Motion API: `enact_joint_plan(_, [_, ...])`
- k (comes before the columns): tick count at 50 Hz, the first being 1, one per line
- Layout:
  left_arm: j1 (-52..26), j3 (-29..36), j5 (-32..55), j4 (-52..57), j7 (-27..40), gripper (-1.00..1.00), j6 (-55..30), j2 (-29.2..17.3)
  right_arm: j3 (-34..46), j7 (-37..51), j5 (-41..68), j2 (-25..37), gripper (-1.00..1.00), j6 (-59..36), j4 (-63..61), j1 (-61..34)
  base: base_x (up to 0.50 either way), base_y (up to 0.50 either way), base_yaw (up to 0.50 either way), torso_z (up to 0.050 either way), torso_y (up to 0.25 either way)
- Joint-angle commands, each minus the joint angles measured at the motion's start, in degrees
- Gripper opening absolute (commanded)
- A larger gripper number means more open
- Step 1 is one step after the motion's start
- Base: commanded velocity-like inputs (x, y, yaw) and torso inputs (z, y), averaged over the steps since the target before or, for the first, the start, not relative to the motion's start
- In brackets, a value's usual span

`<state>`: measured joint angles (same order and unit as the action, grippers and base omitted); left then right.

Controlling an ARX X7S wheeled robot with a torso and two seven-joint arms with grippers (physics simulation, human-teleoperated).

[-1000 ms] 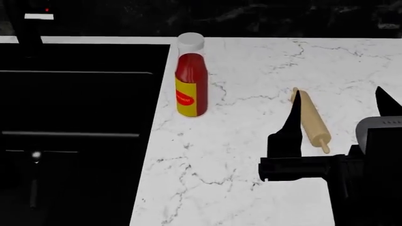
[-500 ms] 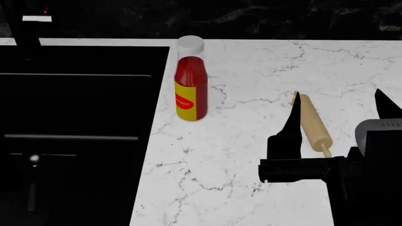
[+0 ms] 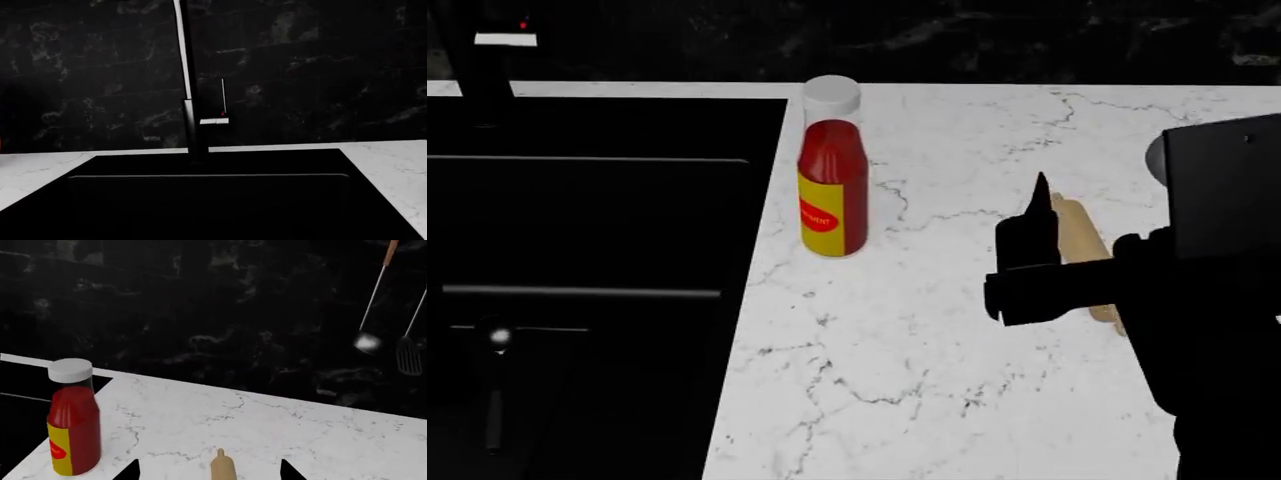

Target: Pick the rolling pin from the counter and place it in the sink

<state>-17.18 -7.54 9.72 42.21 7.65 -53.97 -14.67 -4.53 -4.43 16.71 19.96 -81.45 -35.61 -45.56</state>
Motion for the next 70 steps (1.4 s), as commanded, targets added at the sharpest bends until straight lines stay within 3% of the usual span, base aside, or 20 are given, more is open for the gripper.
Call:
enact_joint_plan(1, [0.0, 0.6, 0.1, -0.3, 0.1, 1.00, 0.3, -0.4, 8.2, -0.5, -0.9, 4.5, 1.00, -3.9, 12.9, -10.2, 0.00, 0.00, 0.00, 0.000, 0.000])
enact_joint_plan(10, [-0.1, 1.1, 0.2, -1.2, 0.2, 1.00, 0.9, -0.4, 13.0, -0.6, -1.8, 5.7, 1.00, -3.2, 21.1, -13.2, 0.00, 0.00, 0.00, 0.000, 0.000])
enact_joint_plan(33, [-0.4, 1.8, 0.7, -0.1, 1.0, 1.00, -0.5, -0.6, 13.6, -0.3, -2.5, 3.1, 1.00, 8.2, 31.3, -3.9, 0.00, 0.00, 0.00, 0.000, 0.000])
enact_joint_plan(70, [1.6, 2.3, 0.9, -0.2, 2.0, 1.00, 0.7, -1.2, 12.6, -0.7, -3.1, 2.5, 1.00, 19.1, 45.0, -0.7, 0.00, 0.00, 0.00, 0.000, 0.000])
